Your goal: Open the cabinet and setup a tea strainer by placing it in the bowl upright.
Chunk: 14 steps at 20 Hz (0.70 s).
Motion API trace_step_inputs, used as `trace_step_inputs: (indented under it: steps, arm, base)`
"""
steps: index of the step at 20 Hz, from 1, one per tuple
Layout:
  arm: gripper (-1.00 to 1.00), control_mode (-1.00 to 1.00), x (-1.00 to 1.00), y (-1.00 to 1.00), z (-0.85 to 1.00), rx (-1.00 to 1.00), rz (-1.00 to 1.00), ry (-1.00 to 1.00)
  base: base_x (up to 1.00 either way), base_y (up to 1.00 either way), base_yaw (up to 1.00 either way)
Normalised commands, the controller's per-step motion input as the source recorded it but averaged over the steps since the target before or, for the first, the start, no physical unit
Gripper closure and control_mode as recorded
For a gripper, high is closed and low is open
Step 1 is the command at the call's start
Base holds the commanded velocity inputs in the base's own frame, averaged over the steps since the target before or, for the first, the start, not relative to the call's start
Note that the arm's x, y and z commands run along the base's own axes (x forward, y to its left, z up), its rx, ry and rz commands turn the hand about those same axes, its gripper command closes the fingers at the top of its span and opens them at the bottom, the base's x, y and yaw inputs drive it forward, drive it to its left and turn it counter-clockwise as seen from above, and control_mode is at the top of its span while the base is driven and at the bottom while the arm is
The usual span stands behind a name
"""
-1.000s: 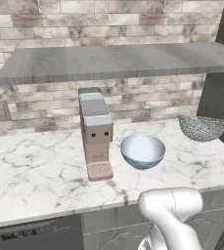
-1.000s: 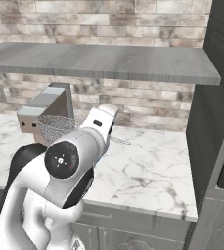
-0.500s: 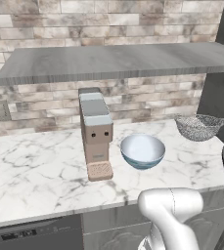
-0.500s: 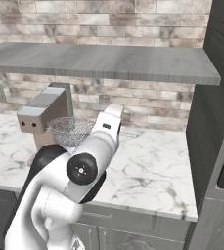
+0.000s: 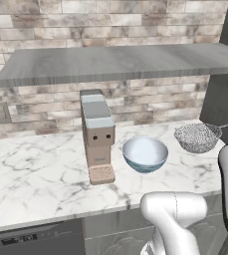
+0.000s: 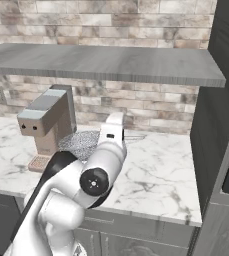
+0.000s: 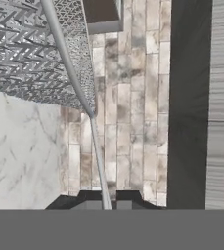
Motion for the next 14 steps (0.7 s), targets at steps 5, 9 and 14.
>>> trace_step_inputs:
  steps: [5,9,14]
  arm:
    - [1.00,-1.00,0.04,0.47,-0.09,-0.09,0.00,-0.10]
    - [1.00,-1.00,0.05,0.65,-0.05,-0.04,0.00,-0.08]
    - [1.00,-1.00,0.19,0.47,-0.32,0.00,0.00,-0.14]
  base:
    - [0.00,0.00,0.00]
    - [0.00,0.00,0.00]
    - [0.00,0.00,0.00]
